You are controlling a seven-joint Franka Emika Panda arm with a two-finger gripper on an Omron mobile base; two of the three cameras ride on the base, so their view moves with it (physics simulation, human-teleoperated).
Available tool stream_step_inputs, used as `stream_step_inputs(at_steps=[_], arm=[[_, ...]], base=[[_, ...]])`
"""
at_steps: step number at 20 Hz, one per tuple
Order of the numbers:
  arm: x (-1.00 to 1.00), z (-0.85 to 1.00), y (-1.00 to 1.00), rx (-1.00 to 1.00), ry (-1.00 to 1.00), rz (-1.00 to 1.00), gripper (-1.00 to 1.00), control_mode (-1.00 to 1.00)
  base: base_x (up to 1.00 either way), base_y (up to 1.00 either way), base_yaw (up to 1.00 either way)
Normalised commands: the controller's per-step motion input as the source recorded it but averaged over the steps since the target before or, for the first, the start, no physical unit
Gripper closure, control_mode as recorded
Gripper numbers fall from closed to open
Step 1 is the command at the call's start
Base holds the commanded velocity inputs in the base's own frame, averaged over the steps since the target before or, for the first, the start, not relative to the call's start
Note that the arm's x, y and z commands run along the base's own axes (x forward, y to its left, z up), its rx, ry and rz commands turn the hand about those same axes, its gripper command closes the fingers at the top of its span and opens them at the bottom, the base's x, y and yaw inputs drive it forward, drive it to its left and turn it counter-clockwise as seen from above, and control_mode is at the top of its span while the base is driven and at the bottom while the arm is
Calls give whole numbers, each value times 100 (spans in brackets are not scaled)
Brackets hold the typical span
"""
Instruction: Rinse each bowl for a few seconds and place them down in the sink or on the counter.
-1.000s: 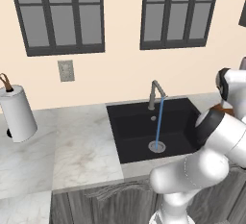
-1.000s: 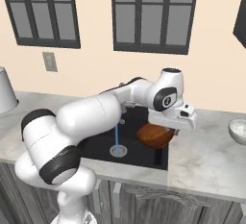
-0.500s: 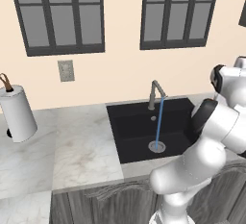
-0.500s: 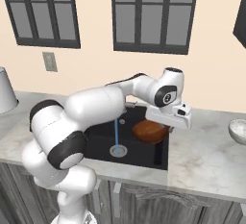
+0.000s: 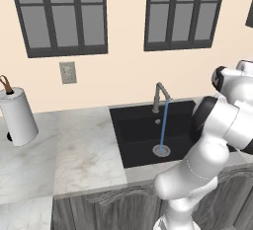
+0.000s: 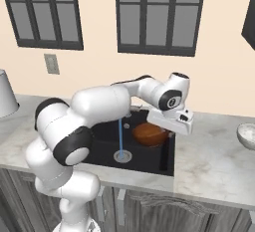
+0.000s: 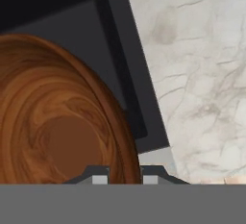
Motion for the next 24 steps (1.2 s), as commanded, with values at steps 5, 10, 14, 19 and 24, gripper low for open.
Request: stream_step_inputs(at_steps=[5, 10, 14, 19, 24], arm=[[14, -19, 30, 5, 0, 0, 100, -100], [17, -18, 32, 5, 1, 0, 100, -100], [13, -17, 26, 6, 1, 0, 100, -100], [13, -16, 24, 6, 1, 0, 100, -100], [15, -18, 26, 6, 1, 0, 100, -100]], base=[[0, 0, 0], [0, 0, 0], [0, 0, 0], [0, 0, 0], [0, 0, 0]])
